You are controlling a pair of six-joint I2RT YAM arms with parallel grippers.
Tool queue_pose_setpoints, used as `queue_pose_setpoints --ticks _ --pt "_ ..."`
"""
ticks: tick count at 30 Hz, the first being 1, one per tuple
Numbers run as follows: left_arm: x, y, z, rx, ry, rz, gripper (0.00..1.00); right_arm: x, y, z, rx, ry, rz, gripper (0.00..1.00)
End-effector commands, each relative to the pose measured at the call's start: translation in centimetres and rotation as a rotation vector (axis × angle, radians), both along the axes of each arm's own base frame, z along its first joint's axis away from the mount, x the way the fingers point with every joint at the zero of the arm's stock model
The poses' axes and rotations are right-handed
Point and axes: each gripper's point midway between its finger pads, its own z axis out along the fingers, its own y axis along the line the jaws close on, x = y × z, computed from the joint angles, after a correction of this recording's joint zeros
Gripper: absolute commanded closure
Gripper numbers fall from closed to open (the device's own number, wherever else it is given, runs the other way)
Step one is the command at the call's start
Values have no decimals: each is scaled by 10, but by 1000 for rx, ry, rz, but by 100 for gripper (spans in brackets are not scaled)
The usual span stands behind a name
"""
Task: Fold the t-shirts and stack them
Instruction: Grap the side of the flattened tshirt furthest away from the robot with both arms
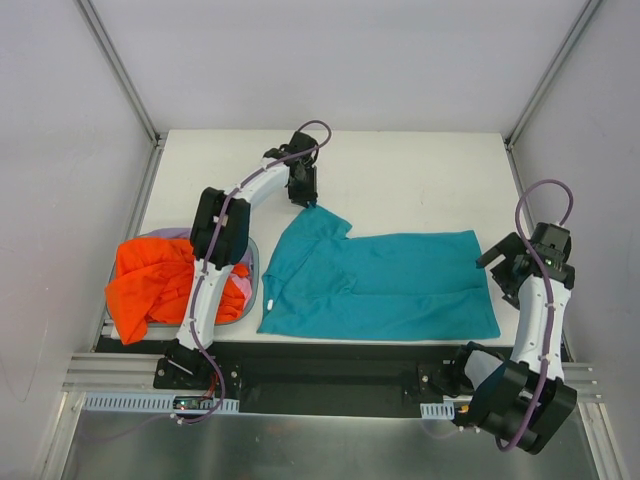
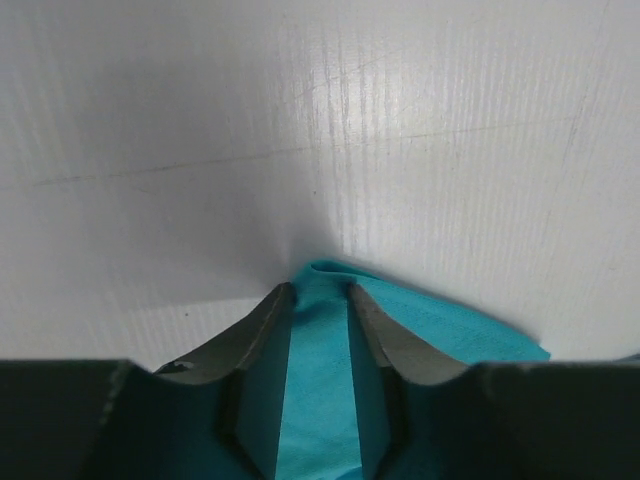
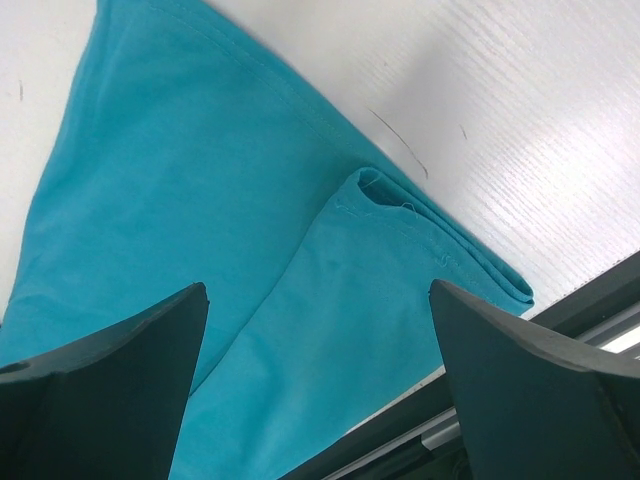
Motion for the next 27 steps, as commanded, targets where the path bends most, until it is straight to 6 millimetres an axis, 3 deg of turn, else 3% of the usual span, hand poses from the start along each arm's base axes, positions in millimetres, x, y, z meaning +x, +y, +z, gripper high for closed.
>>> queue_pose_setpoints --ticks 1,3,8,16,17,19,20,21,24,26,27 --pt "-4 0 -2 44 -3 -8 81 -1 -5 -4 -17 19 -4 3" --pt "-3 2 0 50 -8 -7 100 2 -4 -2 -9 10 5 3" --pt "0 2 9 61 -40 -25 100 13 0 0 30 11 40 3" --pt "-9 -13 60 23 -133 -107 100 41 9 4 44 15 113 1" --pt "-11 -14 65 18 -143 -104 100 51 9 11 24 -1 128 1" --pt "-15 -13 78 15 -174 -98 100 64 15 8 -8 33 164 1" --pt "-17 -15 81 14 -186 -99 100 76 14 18 -20 13 173 1" --pt "-21 -13 86 14 -193 -100 100 80 10 7 -25 70 158 1" --pt "-30 -19 93 -15 -207 -120 100 104 -4 12 -67 75 131 1" --pt "-34 -24 97 -46 -214 -144 100 116 -12 -5 -69 139 124 1" --pt "-40 -27 95 -57 -204 -156 100 131 -16 4 -84 119 128 3"
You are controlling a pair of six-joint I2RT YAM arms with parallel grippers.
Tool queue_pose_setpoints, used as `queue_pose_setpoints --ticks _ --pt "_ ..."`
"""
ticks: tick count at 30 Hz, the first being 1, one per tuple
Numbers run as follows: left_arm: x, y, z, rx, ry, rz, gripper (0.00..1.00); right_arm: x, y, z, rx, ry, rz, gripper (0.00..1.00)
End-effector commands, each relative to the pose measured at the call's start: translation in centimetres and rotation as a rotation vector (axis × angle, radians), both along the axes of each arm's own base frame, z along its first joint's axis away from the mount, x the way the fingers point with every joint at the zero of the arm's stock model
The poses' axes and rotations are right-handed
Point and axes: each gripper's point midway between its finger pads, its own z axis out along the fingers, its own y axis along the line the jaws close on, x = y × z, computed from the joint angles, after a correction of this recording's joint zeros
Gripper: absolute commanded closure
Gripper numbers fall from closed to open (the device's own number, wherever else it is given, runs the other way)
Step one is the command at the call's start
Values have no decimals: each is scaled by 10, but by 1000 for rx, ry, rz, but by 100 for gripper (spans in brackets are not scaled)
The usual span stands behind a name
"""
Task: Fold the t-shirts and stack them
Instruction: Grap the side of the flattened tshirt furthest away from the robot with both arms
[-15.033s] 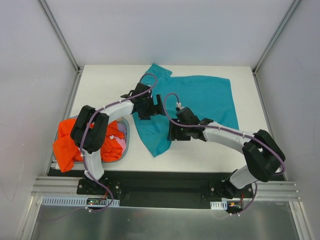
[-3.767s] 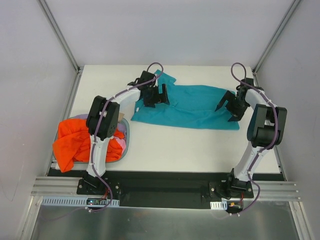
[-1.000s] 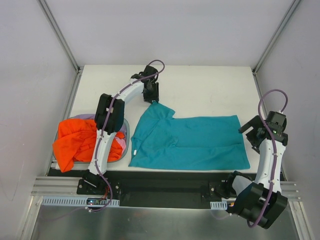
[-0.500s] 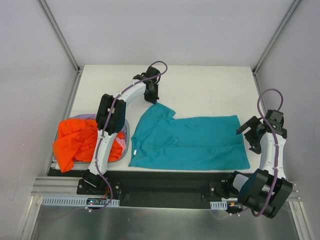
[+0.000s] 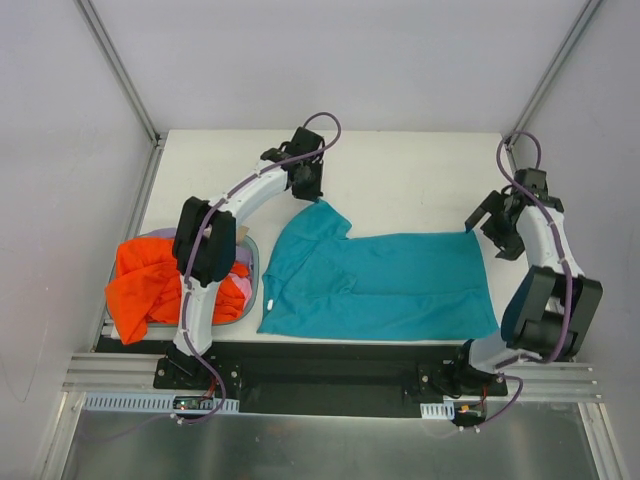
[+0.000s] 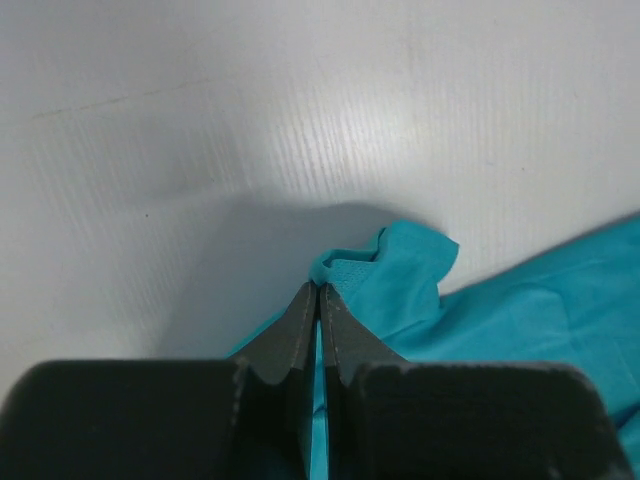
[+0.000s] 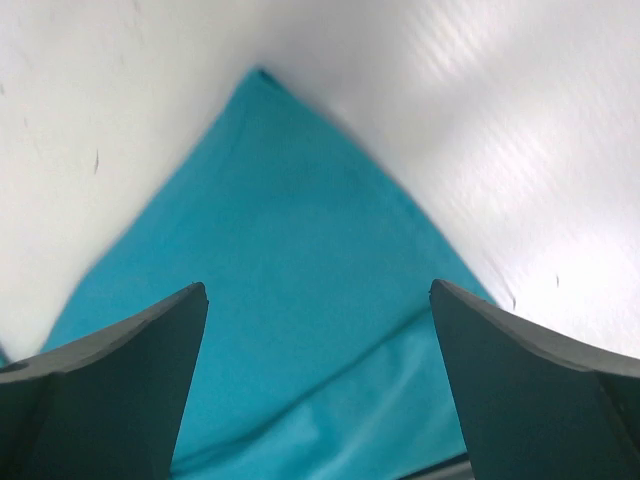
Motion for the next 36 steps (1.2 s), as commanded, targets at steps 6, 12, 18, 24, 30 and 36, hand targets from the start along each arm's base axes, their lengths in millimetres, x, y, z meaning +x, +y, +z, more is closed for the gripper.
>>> queue_pose_setpoints --ticks 6,12,18,24,30,36 --pt "-22 -12 33 -94 -63 -49 100 77 -28 -29 -34 112 7 13" --pt "-35 -10 34 -108 -68 -54 100 93 -30 -52 -56 188 43 24" --pt "-39 -8 35 -116 -78 -43 100 97 -16 -69 -55 218 88 37" --pt "-37 -5 35 -104 -94 -34 100 97 -15 -80 -72 264 120 57" --pt "-38 -6 34 -111 -89 -39 100 93 -23 -83 -114 280 127 70" --pt "-43 -6 41 -127 -93 -45 100 99 -19 -76 -123 239 163 96"
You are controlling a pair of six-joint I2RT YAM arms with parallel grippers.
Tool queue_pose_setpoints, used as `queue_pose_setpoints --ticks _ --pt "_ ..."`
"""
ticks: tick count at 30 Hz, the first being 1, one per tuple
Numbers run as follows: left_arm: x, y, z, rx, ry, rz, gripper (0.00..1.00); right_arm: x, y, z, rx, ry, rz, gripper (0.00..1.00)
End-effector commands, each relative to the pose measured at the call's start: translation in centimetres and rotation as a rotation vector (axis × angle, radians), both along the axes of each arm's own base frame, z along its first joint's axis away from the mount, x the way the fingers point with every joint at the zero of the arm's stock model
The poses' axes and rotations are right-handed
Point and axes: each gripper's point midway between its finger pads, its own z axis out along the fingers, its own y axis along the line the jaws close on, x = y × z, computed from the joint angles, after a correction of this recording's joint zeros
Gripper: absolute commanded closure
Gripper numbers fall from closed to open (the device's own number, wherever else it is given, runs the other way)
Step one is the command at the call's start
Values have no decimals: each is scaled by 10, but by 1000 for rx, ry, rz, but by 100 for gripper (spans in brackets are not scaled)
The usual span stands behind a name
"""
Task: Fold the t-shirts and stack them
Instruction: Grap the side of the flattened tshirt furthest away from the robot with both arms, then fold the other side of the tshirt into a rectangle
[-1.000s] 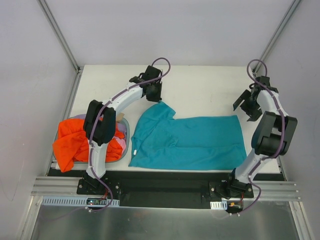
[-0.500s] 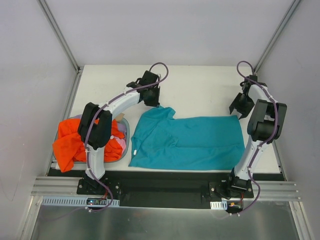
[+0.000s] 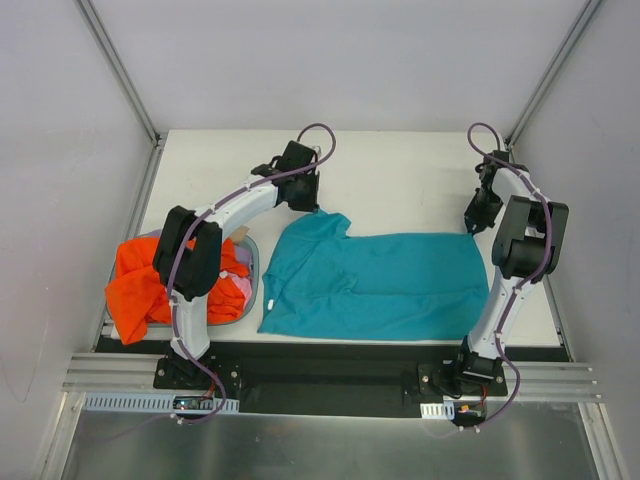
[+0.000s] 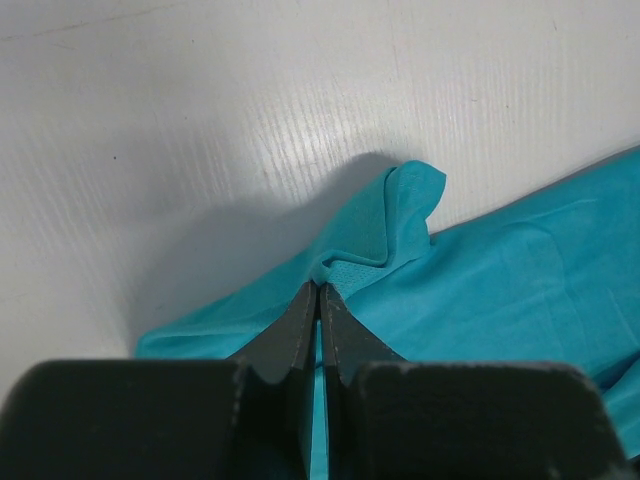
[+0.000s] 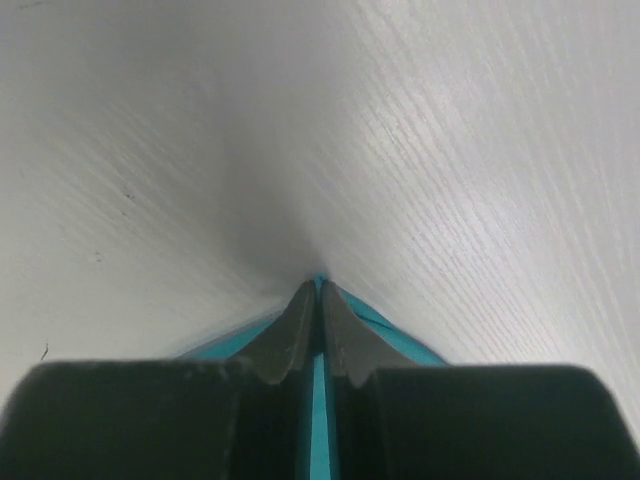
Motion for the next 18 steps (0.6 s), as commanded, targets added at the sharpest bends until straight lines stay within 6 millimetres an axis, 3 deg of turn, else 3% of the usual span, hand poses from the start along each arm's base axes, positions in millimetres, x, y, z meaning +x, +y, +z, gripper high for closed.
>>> queue_pose_setpoints --ticks 1,8,13,18 --pt "-5 -7 34 -59 -59 -6 100 7 1 16 -24 -46 49 99" --pt "-28 -12 39 -84 -70 -46 100 -4 15 38 -58 -121 69 99" --pt "-55 -16 41 -106 -87 -86 100 -34 26 37 -20 -157 41 99" --pt "-87 -5 36 -122 -73 -72 100 -58 27 53 -37 -181 34 99"
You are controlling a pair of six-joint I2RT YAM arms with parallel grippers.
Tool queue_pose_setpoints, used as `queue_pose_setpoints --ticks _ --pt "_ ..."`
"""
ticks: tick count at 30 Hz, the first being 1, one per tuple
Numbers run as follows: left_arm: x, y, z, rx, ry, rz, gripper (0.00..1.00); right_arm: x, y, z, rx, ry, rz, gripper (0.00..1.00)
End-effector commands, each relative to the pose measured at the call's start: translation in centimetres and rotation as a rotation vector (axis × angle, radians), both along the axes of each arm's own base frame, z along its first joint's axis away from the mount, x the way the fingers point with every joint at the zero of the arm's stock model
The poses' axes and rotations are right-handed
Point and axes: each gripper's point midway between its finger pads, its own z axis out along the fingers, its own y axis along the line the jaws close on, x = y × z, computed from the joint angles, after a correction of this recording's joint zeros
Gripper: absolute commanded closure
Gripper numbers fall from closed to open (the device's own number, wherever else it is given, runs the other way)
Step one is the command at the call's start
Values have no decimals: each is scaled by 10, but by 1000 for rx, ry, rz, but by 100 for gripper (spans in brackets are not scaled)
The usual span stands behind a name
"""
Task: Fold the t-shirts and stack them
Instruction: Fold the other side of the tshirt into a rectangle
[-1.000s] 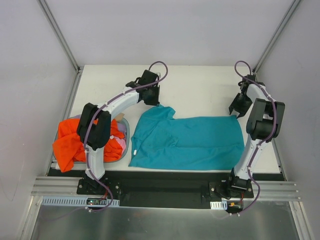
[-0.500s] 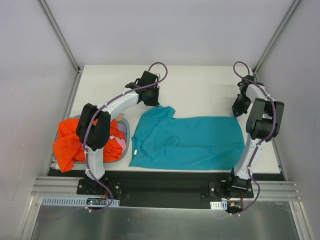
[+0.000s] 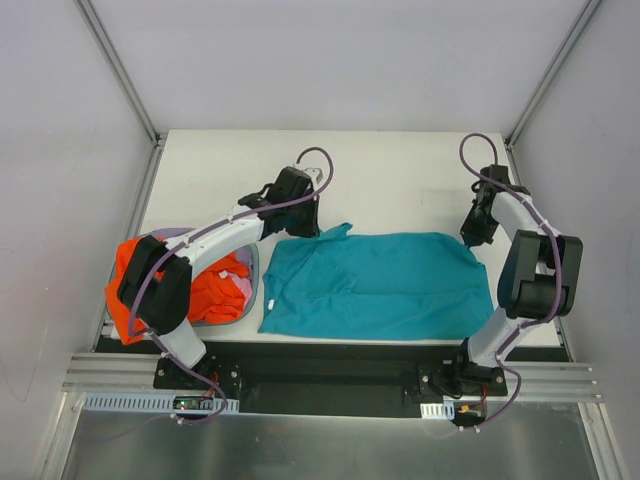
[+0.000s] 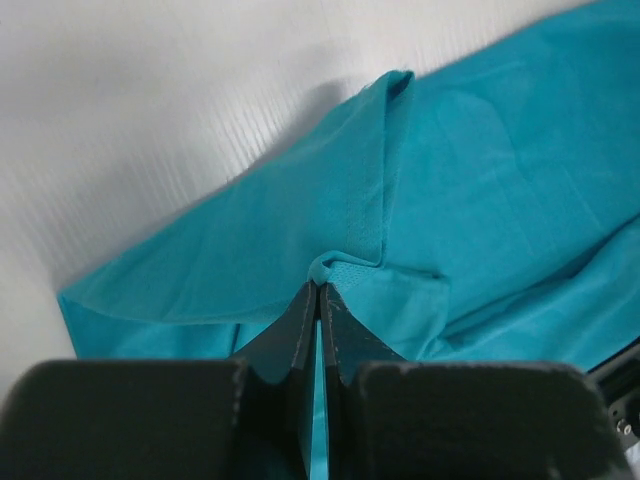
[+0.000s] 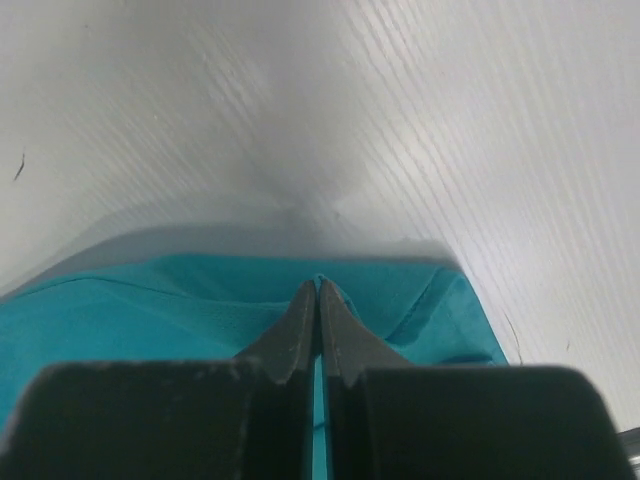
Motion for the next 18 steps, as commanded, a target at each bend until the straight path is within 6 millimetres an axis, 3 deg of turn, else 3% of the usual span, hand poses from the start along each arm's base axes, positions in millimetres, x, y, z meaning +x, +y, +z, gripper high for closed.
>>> queue_pose_setpoints --ticks 1,3,11,18 --pt "-21 1 20 -71 -44 8 100 -15 -3 21 -28 -62 -38 99" --pt "-35 9 20 -76 -44 20 100 -25 -4 30 -43 -75 -49 99" --pt "-86 34 4 -116 -4 67 100 -65 -16 34 -124 -42 -92 99" --pt "-111 47 8 -180 -4 94 100 -75 -25 43 -173 -47 -108 99"
